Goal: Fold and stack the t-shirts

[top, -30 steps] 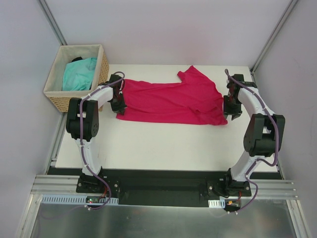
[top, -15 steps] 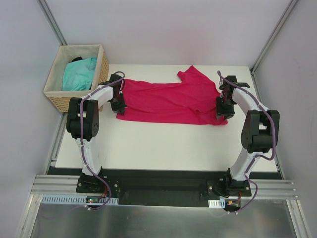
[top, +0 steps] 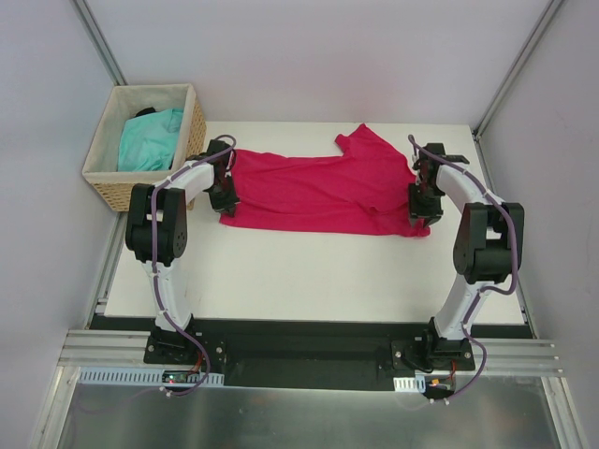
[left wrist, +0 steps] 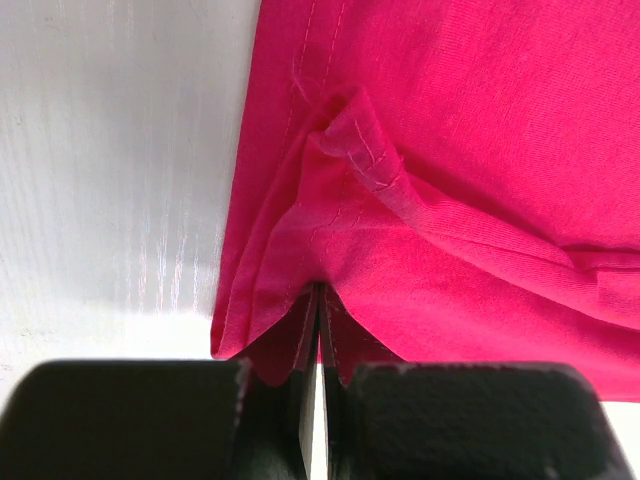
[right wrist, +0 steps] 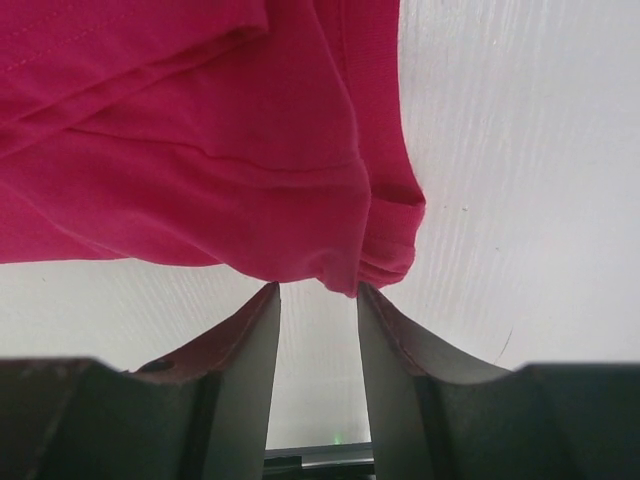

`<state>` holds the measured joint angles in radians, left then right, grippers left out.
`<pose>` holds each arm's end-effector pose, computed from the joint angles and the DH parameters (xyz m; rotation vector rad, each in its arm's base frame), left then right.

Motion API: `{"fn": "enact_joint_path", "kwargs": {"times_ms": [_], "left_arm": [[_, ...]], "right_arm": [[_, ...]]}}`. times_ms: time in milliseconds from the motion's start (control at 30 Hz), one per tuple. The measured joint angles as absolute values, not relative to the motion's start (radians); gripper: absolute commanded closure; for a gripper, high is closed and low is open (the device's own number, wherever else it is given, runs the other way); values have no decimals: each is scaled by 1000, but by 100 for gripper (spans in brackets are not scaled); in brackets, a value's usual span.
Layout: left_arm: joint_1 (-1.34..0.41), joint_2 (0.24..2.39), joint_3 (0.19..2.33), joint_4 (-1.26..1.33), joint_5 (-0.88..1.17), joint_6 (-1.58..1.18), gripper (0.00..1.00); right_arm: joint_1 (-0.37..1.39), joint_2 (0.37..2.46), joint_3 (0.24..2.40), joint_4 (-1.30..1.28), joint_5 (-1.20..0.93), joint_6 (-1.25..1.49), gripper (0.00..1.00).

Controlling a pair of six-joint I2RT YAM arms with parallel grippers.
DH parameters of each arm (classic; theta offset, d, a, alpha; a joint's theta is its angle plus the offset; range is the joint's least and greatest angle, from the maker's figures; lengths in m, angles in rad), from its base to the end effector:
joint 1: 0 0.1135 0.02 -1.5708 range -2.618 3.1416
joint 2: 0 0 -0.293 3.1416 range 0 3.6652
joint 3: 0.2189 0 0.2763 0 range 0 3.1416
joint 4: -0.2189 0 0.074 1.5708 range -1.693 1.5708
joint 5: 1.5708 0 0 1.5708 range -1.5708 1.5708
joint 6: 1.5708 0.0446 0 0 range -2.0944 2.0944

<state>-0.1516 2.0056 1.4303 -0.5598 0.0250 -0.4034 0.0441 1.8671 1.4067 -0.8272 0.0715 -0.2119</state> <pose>0.4470 -0.0694 0.1753 -0.3344 2.7019 -0.1978 0.4067 0.0148 0.2139 -0.3509 2.8407 -0.1362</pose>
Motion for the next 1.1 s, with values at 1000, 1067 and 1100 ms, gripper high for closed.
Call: {"fn": "enact_joint_path", "kwargs": {"times_ms": [1000, 1067, 1100], "left_arm": [[-151, 2009, 1450, -593, 23, -377, 100], [-151, 2009, 1456, -599, 22, -377, 100], [-151, 2009, 1460, -603, 21, -376, 100]], "right_arm": [[2, 1953, 1469, -826, 89, -226, 99], [-3, 1958, 1477, -827, 89, -230, 99], [-7, 1961, 1480, -827, 88, -230, 99]]}}
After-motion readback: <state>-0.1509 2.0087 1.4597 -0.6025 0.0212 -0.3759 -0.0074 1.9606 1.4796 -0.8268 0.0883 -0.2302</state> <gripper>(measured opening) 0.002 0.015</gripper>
